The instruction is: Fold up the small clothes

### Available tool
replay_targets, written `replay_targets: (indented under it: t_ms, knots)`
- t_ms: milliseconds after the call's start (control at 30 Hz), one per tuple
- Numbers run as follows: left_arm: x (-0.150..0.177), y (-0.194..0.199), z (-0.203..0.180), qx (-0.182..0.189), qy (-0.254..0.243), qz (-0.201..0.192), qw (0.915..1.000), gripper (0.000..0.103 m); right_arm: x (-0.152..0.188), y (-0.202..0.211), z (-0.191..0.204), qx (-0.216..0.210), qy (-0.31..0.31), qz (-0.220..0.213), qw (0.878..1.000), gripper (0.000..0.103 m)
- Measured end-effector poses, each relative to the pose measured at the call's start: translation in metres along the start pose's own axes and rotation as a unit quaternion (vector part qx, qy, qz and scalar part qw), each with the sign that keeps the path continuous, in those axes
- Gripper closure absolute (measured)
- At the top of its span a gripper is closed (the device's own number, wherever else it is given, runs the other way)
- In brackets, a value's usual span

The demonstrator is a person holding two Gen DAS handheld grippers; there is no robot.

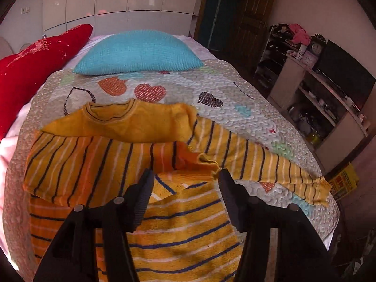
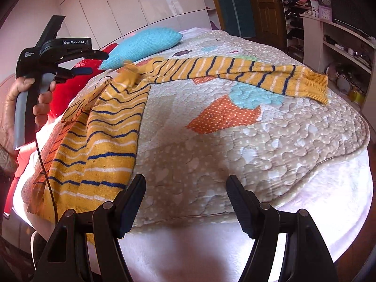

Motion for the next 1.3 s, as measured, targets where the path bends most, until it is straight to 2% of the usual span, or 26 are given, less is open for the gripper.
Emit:
replay_targets:
  t_ms: [100, 133, 167, 233, 333, 433, 500, 600, 700, 767, 867, 900, 933, 967, 1033, 1100, 1167, 1200, 1300]
  knots:
    - [0.019, 0.011, -0.001, 0.009, -0.016, 0.002, 0.9998, 0.043, -0.004, 0.000, 0.000, -0.001, 0.001, -0.001, 1.000, 0.027]
    - [0.027, 0.018, 0.004, 0.000, -0.020, -0.002, 0.9998, 0.037, -0.006, -0.001, 0.002, -0.004, 0.003, 0.000, 1.000, 0.027]
    - [0.036, 0.027, 0.013, -0.016, -0.022, -0.008, 0.9996, 0.029, -0.009, -0.003, 0.006, -0.006, 0.006, 0.000, 1.000, 0.027]
    - [0.057, 0.044, 0.040, -0.069, -0.024, -0.019, 0.9971, 0.022, -0.016, -0.010, 0.020, -0.013, 0.017, -0.001, 1.000, 0.027]
    - [0.097, 0.059, 0.093, -0.157, -0.007, -0.004, 0.9876, 0.022, -0.028, -0.025, 0.048, -0.023, 0.034, 0.003, 0.999, 0.027]
    - [0.141, 0.066, 0.146, -0.192, 0.045, 0.014, 0.9803, 0.021, -0.045, -0.046, 0.080, -0.026, 0.057, 0.000, 0.998, 0.027]
    - [0.169, 0.067, 0.170, -0.190, 0.089, 0.021, 0.9776, 0.021, -0.061, -0.063, 0.099, -0.019, 0.072, -0.006, 0.997, 0.027]
    - [0.203, 0.067, 0.197, -0.166, 0.159, 0.020, 0.9731, 0.022, -0.088, -0.093, 0.126, -0.019, 0.067, 0.003, 0.998, 0.027]
    - [0.223, 0.071, 0.216, -0.122, 0.234, -0.006, 0.9645, 0.022, -0.114, -0.128, 0.147, -0.027, 0.030, 0.031, 0.999, 0.027]
    - [0.228, 0.076, 0.221, -0.095, 0.259, -0.033, 0.9605, 0.022, -0.122, -0.156, 0.158, -0.026, 0.002, 0.063, 0.998, 0.027]
    - [0.229, 0.077, 0.219, -0.091, 0.259, -0.041, 0.9606, 0.020, -0.127, -0.195, 0.165, -0.009, -0.033, 0.104, 0.994, 0.028]
    - [0.227, 0.075, 0.217, -0.094, 0.253, -0.036, 0.9623, 0.019, -0.130, -0.202, 0.167, -0.012, -0.043, 0.109, 0.993, 0.036]
    - [0.226, 0.074, 0.214, -0.095, 0.246, -0.030, 0.9642, 0.017, -0.134, -0.207, 0.168, -0.019, -0.052, 0.113, 0.992, 0.061]
    - [0.226, 0.074, 0.211, -0.097, 0.240, -0.025, 0.9656, 0.016, -0.138, -0.212, 0.170, -0.027, -0.059, 0.119, 0.991, 0.070]
    - [0.222, 0.071, 0.210, -0.098, 0.234, -0.017, 0.9670, 0.015, -0.149, -0.214, 0.166, -0.007, -0.067, 0.102, 0.993, 0.072]
    - [0.221, 0.070, 0.211, -0.091, 0.229, -0.005, 0.9692, 0.015, -0.159, -0.216, 0.160, 0.056, -0.042, 0.076, 0.995, 0.071]
    - [0.222, 0.073, 0.211, -0.081, 0.215, 0.008, 0.9732, 0.015, -0.164, -0.212, 0.161, 0.112, 0.000, 0.051, 0.992, 0.053]
    - [0.224, 0.077, 0.211, -0.077, 0.210, 0.011, 0.9746, 0.015, -0.162, -0.208, 0.165, 0.121, 0.014, 0.042, 0.992, 0.047]
    - [0.233, 0.091, 0.216, -0.087, 0.198, 0.015, 0.9763, 0.015, -0.149, -0.185, 0.180, 0.086, 0.041, 0.029, 0.995, 0.033]
Point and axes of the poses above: each gripper's, at about its wrist camera, not at the fingertips, and y roughly against the way its jaws point, z to its left, x to its underside, the point moved 9 cm from there along -y, roughly the way its jaws point, and after that the axes turned 14 degrees about -y, right-handed, at the moved point
